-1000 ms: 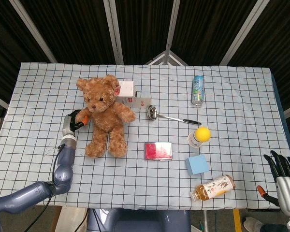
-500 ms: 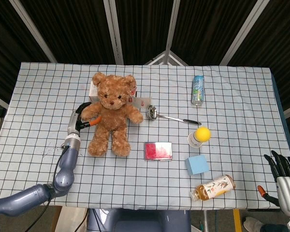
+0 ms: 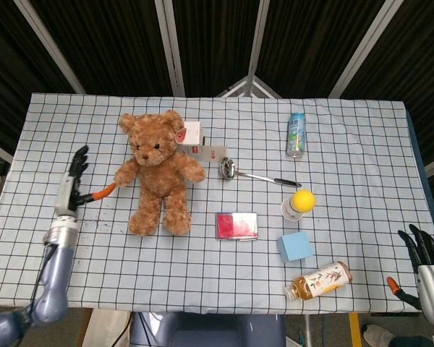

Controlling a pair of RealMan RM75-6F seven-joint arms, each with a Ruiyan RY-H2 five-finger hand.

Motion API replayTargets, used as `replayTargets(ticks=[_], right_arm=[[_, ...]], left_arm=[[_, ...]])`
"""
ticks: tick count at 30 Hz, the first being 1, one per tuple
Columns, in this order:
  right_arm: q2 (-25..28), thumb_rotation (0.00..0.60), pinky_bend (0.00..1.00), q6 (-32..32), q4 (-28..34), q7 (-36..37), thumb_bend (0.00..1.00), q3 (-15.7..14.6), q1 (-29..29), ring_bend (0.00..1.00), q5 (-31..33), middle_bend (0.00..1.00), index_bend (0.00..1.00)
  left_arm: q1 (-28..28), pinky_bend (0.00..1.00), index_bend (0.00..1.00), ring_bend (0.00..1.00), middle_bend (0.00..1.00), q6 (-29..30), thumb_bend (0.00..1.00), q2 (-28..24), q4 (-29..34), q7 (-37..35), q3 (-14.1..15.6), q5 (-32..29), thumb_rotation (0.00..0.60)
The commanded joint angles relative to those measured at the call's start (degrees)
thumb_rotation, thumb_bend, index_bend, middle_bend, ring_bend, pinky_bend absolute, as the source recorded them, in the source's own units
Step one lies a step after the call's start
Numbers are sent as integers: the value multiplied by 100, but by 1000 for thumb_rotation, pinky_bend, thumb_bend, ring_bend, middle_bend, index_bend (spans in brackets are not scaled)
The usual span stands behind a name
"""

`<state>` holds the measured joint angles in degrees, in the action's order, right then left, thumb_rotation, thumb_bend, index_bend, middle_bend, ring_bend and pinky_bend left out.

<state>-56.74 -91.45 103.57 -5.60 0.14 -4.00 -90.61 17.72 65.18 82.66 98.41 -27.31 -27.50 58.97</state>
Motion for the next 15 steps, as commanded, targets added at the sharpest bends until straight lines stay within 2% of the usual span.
replayTargets(ticks=[1,3,6,11,15], right_arm=[[9,600,0,-1,2,20,218,-7,-3,73,-19,62,117],[12,600,0,-3,6,27,218,-5,0,73,-29,61,117],[6,600,0,-2,12,18,218,-12,1,73,-52,61,117],[18,600,0,-29,28,31,218,-13,-13,74,-67,62,117],[41,600,0,-84,32,94,218,11,-33,73,-49,61,117]], left_arm=[[-1402,0,236,0,83,1401,256,-1273,504,53,841,1300,600],[-1696,0,266,0,96,1672,271,-1594,455,574,1090,1330,600],[-2126,0,283,0,99,2125,291,-1908,440,1709,1435,1060,600],[-2378,0,284,0,96,2538,303,-2095,642,2283,1587,985,600],[-2459,0,267,0,75,3061,305,-2050,486,3153,1618,1029,600]])
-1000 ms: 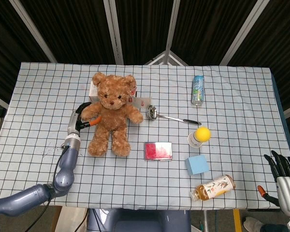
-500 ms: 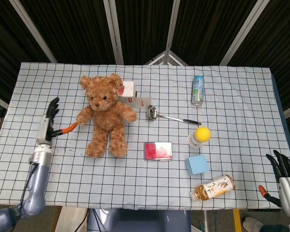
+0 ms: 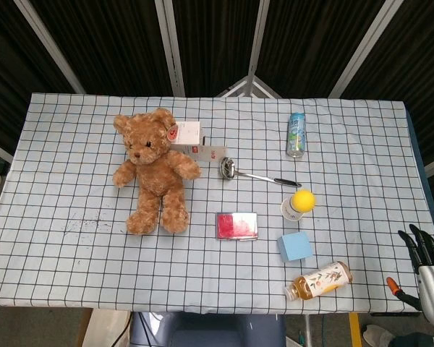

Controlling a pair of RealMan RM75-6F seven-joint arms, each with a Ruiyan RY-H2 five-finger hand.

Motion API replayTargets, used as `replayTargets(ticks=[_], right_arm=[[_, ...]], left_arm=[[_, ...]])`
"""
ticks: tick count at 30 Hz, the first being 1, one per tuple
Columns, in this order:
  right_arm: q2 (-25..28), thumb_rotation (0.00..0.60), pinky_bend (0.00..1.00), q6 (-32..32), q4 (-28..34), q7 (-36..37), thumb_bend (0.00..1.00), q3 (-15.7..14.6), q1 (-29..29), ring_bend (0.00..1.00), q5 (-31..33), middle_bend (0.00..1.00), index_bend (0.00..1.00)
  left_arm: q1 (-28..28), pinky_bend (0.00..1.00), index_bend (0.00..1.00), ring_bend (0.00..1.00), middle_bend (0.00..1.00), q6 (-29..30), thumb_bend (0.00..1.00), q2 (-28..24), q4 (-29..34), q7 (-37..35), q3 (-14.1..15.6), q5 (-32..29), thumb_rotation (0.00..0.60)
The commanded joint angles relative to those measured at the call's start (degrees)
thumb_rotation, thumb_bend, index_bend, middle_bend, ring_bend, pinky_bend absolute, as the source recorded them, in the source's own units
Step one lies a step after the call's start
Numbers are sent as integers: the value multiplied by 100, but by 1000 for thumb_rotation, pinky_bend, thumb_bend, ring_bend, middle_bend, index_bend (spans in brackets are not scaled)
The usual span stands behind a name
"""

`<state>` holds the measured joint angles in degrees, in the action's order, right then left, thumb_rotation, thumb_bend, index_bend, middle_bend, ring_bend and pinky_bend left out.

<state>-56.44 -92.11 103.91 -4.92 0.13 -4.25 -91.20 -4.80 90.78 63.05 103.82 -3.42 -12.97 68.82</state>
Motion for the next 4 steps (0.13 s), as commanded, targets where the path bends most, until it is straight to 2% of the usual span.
replayTargets(ticks=[1,4], right_arm=[[17,600,0,-29,-6,50,218,22,-10,73,18,61,117],[29,600,0,-42,-19,110,218,49,-11,73,55,61,117]], left_arm=[[-213,0,259,0,72,581,305,-71,-136,950,197,91,600],[-245,0,254,0,68,622,305,-100,-195,1310,321,129,600]])
